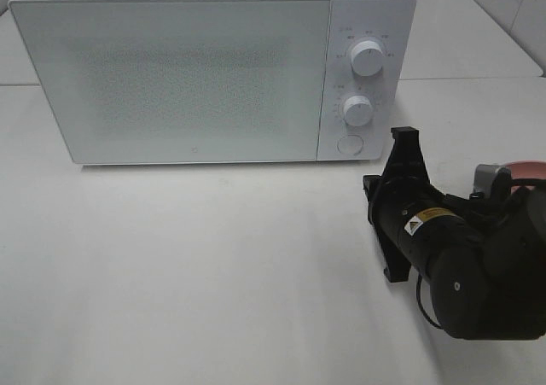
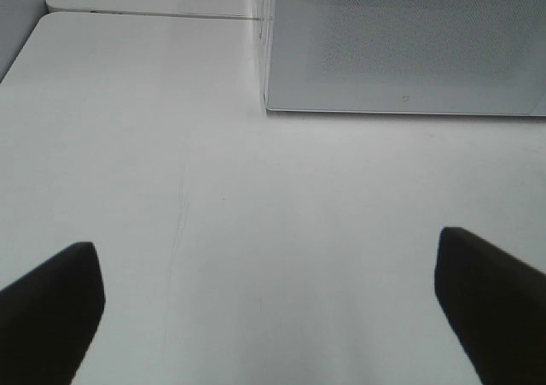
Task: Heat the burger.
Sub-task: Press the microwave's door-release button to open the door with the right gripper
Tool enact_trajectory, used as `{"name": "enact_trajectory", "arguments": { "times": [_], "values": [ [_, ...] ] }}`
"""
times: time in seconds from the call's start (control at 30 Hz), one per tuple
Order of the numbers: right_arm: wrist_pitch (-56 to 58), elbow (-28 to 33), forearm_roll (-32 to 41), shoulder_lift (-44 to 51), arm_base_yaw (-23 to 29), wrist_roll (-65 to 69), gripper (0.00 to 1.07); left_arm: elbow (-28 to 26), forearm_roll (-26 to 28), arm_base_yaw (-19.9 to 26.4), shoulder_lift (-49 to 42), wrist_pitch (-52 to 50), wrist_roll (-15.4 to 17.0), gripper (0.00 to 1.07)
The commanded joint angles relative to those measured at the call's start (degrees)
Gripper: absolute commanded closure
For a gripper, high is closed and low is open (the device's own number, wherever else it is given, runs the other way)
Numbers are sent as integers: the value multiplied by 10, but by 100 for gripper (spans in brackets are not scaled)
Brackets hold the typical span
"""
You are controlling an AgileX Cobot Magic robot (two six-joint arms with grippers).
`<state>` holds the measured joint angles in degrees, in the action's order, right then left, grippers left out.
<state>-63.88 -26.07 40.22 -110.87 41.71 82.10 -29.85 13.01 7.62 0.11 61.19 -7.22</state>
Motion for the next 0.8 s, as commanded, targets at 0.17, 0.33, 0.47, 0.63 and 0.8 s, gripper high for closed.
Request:
{"name": "enact_trajectory", "arguments": {
  "times": [0.17, 0.33, 0.47, 0.63, 0.8],
  "values": [
    [28, -48, -24, -26, -34, 2, 107, 1, 2, -3, 0, 2, 1, 7],
    [53, -84, -27, -36, -60, -13, 107, 1, 2, -3, 0, 2, 1, 7],
    [62, -114, -32, -54, -78, -15, 107, 1, 2, -3, 0, 2, 1, 7],
    [80, -143, -42, -73, -83, -15, 107, 1, 2, -3, 0, 2, 1, 7],
    [81, -170, -38, -91, -83, -14, 107, 1, 2, -3, 0, 2, 1, 7]
  ]
}}
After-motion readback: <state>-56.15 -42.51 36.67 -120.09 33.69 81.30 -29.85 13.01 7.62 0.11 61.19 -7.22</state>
